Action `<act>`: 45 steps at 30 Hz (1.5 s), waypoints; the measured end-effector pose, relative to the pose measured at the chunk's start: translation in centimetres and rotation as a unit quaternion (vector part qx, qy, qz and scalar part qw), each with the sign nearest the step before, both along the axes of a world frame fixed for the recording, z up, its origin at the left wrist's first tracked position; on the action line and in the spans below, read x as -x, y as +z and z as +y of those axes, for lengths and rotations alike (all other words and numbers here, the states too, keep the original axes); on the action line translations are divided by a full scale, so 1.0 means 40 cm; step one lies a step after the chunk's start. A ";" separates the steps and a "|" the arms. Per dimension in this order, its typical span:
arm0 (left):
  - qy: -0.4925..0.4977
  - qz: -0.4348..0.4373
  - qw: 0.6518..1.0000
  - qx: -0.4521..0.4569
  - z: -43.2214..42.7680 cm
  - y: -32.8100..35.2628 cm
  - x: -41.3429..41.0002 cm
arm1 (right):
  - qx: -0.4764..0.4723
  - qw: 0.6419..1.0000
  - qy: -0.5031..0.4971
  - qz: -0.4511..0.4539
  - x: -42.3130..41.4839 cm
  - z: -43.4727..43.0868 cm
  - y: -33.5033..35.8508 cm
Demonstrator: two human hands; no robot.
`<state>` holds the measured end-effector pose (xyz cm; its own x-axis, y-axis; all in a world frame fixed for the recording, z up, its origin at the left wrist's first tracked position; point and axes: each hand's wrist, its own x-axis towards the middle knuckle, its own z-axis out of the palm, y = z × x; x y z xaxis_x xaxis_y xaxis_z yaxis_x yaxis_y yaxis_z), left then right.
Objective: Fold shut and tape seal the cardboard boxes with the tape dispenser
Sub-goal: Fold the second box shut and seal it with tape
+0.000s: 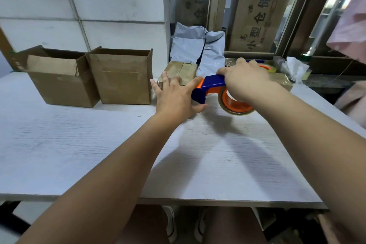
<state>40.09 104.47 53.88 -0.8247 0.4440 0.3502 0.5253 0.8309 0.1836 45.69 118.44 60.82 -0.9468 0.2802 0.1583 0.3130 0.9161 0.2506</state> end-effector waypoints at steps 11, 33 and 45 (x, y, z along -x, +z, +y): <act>-0.035 0.005 0.993 0.108 0.006 -0.010 0.010 | -0.016 0.992 0.041 -0.116 0.051 0.008 -0.016; -0.046 -0.017 0.979 0.196 -0.014 0.012 0.022 | 0.220 0.957 0.038 -0.187 0.029 0.134 -0.128; -0.039 0.008 0.977 0.210 -0.031 0.007 0.016 | 0.167 0.974 -0.022 -0.155 0.013 0.161 -0.133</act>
<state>39.45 103.21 54.15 -0.7785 0.6126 0.1364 0.5901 0.7885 -0.1733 45.16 124.87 55.50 -0.9204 0.3093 -0.2394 0.3114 0.9498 0.0299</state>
